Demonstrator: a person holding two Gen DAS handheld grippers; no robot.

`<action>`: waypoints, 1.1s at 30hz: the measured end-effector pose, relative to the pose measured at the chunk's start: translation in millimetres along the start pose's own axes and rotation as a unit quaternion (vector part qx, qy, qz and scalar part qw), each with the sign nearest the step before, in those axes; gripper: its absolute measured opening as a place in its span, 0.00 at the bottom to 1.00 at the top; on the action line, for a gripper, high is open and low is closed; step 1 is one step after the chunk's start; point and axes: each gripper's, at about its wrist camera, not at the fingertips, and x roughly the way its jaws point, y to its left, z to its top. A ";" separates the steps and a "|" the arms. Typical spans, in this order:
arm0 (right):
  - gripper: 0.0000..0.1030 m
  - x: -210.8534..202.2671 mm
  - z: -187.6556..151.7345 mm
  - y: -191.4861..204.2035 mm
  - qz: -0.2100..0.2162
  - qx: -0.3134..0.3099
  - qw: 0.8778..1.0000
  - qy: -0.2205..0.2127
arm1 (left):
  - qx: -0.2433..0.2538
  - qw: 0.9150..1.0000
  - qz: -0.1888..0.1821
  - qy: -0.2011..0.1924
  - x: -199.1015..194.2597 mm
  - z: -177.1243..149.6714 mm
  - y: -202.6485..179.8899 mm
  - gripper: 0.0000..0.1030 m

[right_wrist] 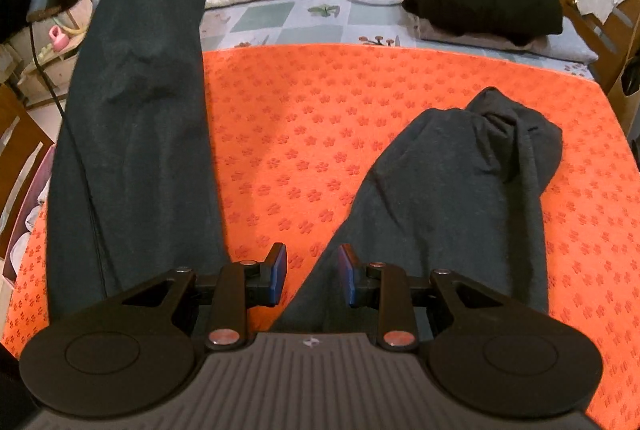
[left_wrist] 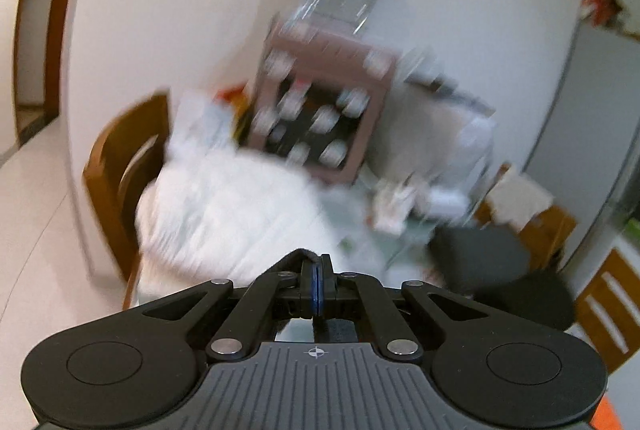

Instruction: Fold clothes

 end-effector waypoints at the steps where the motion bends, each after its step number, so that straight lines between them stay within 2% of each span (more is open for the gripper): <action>1: 0.32 2.3 1.5 -0.7 0.000 0.000 1.000 0.003 | -0.003 1.000 0.002 0.006 6.7 -1.0 4.8 0.04; 4: 0.32 6.5 4.9 -3.3 -0.003 0.000 1.000 0.008 | -0.012 1.000 0.017 0.021 20.7 -8.4 18.7 0.10; 5: 0.32 7.0 5.7 -4.2 -0.004 0.000 1.000 0.009 | -0.015 0.999 0.023 0.026 24.4 -11.5 23.2 0.19; 6: 0.32 7.5 6.4 -5.1 -0.005 0.001 1.000 0.010 | -0.017 0.999 0.030 0.031 28.1 -14.6 27.7 0.35; 8: 0.32 6.5 7.2 -6.4 -0.008 0.002 1.000 0.008 | -0.023 0.998 0.042 0.040 35.4 -20.8 36.7 0.48; 15: 0.33 -10.9 6.1 -9.4 -0.018 0.012 1.000 -0.012 | -0.015 0.998 0.046 0.042 2.0 -16.6 33.9 0.55; 18: 0.34 -25.4 4.4 -12.1 -0.022 0.020 0.999 -0.025 | -0.010 0.999 0.031 0.044 -25.2 -22.9 22.7 0.64; 19: 0.35 -31.1 3.5 -13.3 -0.024 0.023 0.999 -0.030 | -0.007 0.999 0.027 0.045 -34.2 -25.9 18.0 0.65; 24: 0.37 -60.0 -2.1 -21.8 -0.036 0.028 0.998 -0.047 | 0.003 0.999 0.004 0.053 -74.9 -45.5 -8.7 0.70; 33: 0.40 -112.1 -24.1 -57.1 -0.033 0.013 0.997 -0.071 | 0.032 0.998 0.007 0.050 -139.1 -96.7 -75.3 0.77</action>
